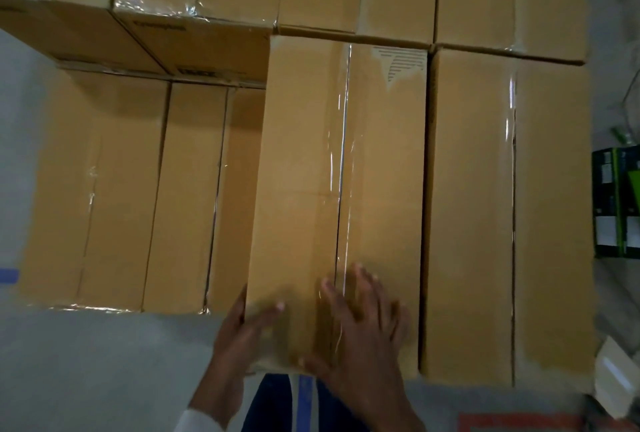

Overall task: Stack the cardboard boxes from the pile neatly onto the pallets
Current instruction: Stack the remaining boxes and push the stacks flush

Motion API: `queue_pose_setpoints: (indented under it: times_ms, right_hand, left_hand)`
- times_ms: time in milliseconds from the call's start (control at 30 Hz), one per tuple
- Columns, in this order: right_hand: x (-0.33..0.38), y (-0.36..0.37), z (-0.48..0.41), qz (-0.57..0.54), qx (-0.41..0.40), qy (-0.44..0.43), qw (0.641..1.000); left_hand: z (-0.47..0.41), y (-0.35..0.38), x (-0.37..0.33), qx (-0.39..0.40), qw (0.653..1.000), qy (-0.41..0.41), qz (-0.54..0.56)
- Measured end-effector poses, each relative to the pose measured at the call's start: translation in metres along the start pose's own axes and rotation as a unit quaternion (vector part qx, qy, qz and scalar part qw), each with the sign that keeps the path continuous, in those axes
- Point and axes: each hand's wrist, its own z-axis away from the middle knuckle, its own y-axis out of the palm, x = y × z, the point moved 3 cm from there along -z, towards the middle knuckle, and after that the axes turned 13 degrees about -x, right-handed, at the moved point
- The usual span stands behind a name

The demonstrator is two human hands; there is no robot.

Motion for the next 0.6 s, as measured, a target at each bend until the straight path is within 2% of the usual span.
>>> queue_pose_setpoints:
  times_ms: [33, 67, 100, 167, 367, 500, 600]
  right_hand:
    - [-0.002, 0.01, 0.007, 0.022, 0.052, -0.006, 0.998]
    - [-0.003, 0.019, 0.013, 0.044, 0.068, -0.021, 0.996]
    - [-0.004, 0.023, 0.017, 0.074, 0.053, -0.033, 0.995]
    - [-0.008, 0.03, 0.024, 0.086, 0.042, -0.004, 0.995]
    - [-0.003, 0.045, 0.027, 0.114, -0.053, -0.042, 0.991]
    - [0.001, 0.044, 0.028, 0.089, -0.045, -0.053, 0.994]
    - [-0.003, 0.029, 0.02, 0.028, -0.064, -0.023, 0.997]
  left_hand:
    - [0.004, -0.001, 0.008, 0.001, 1.0, -0.013, 0.004]
    - [0.005, -0.002, 0.014, 0.003, 1.0, -0.011, 0.009]
    - [0.006, -0.002, 0.016, 0.002, 1.0, 0.0, 0.013]
    - [0.003, -0.003, 0.019, 0.001, 1.0, 0.029, 0.003]
    - [-0.006, -0.01, 0.021, 0.012, 0.997, 0.075, -0.009]
    - [-0.019, -0.012, 0.018, 0.011, 0.993, 0.104, -0.053]
    - [-0.02, -0.002, -0.009, -0.003, 0.98, 0.173, -0.098]
